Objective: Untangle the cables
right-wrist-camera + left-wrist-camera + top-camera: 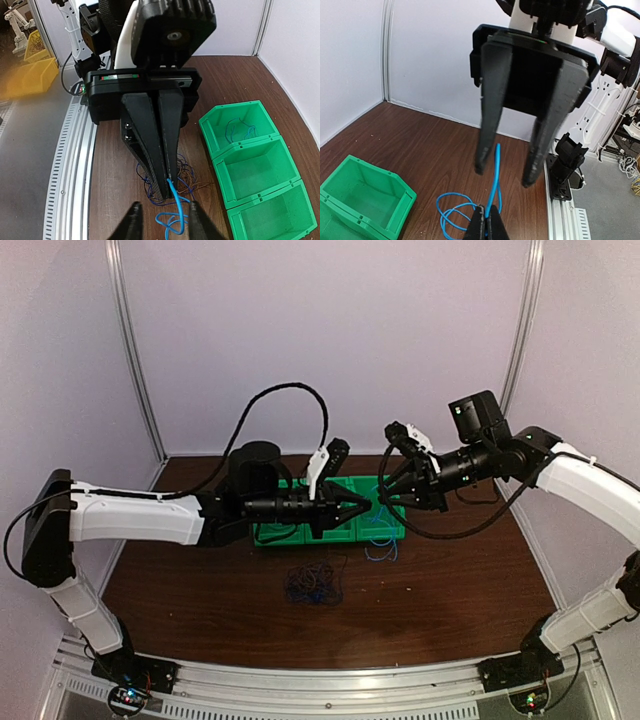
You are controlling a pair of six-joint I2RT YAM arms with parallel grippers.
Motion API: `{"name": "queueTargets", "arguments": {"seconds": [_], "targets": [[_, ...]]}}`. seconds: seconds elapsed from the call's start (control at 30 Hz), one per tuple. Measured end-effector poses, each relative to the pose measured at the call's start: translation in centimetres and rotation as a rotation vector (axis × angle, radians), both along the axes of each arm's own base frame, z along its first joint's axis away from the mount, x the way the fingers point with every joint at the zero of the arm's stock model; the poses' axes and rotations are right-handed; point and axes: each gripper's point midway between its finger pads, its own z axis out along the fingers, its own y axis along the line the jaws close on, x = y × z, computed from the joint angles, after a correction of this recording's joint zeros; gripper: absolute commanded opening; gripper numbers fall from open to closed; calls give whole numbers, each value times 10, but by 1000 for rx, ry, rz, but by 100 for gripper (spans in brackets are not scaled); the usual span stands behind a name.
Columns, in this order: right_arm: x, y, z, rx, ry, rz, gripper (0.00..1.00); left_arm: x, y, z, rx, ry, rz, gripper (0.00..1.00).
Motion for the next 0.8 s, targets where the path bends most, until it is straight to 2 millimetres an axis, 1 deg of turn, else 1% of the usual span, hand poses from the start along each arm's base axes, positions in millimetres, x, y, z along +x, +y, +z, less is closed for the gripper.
{"name": "queueTargets", "arguments": {"seconds": [0.03, 0.1, 0.17, 0.2, 0.27, 0.33, 0.37, 0.43, 0.53, 0.6, 0.67, 0.73, 0.8], "targets": [[0, 0, 0, -1, 3, -4, 57, 0, 0, 0, 0, 0, 1, 0], [3, -2, -2, -11, -9, -16, 68, 2, 0, -1, 2, 2, 13, 0], [11, -11, -2, -19, -15, -46, 72, 7, 2, -3, 13, 10, 45, 0], [18, -20, -1, -18, -22, -81, 73, 10, 2, -6, 27, 20, 65, 0], [33, -48, 1, -11, -36, -173, 73, 19, 5, -10, 56, 37, 113, 0], [42, -74, -1, 0, -47, -255, 73, 28, 10, -13, 85, 58, 164, 0], [45, -86, -5, 5, -45, -294, 73, 33, 14, -14, 99, 68, 195, 0], [47, -102, -20, 15, -22, -341, 73, 43, 24, -14, 123, 86, 250, 0], [49, -117, -56, 14, 44, -392, 73, 60, 45, -7, 145, 97, 341, 0], [52, -128, -82, -2, 84, -431, 73, 72, 61, 2, 151, 99, 400, 0], [56, -137, -103, -37, 104, -472, 73, 83, 78, 14, 147, 94, 456, 0], [60, -142, -111, -58, 91, -499, 73, 93, 94, 28, 139, 86, 510, 0], [64, -144, -111, -65, 62, -510, 73, 103, 109, 36, 134, 82, 558, 0]]}}
